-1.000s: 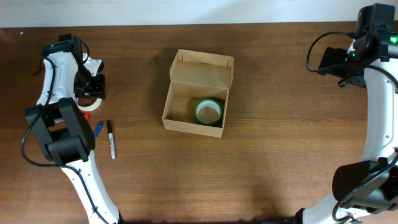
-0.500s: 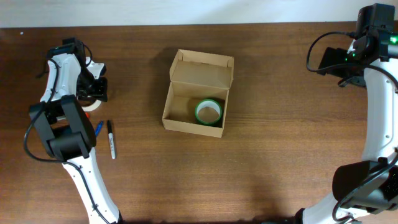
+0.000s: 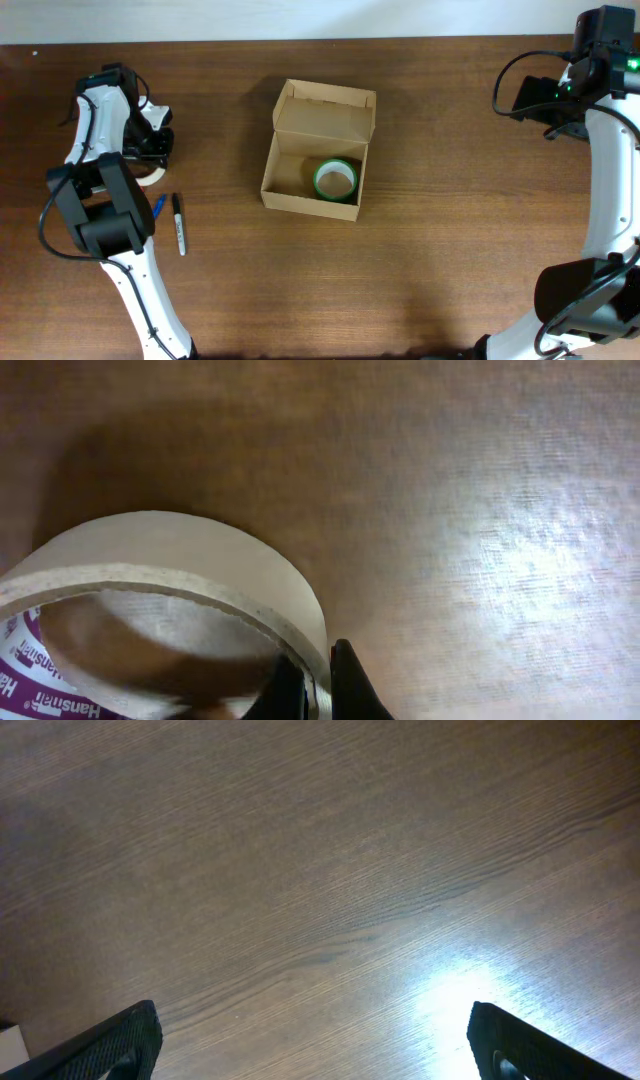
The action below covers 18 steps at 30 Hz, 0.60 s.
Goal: Pack container
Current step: 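Move the left gripper back and grasp the white masking tape roll, then lift the masking tape and carry it into the box with left gripper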
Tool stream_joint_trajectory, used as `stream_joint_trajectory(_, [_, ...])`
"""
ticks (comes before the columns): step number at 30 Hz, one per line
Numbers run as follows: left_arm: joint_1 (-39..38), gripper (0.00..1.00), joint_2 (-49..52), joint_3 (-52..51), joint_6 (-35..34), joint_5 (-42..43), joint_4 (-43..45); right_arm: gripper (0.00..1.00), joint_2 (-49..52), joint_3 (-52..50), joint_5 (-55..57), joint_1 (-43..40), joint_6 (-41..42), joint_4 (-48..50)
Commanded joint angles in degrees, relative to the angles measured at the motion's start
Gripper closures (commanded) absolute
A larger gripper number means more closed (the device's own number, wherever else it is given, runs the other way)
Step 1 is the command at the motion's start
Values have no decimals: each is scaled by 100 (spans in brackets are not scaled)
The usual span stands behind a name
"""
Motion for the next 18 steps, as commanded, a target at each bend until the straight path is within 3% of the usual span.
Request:
stream_joint_trajectory(1, [-85,98,48,568,-103,90,-334,1,-114,96,-9,-2,-20,4])
stream_joint_trajectory(13, [-1163,98,-46,4262,-111,691,-2033,1,-114,96,-9,-2,-20,2])
stream_joint_trajectory(18, [-2114,98,-608,4640,354,769,-2243,1,-114,96,-9,-2,-20,2])
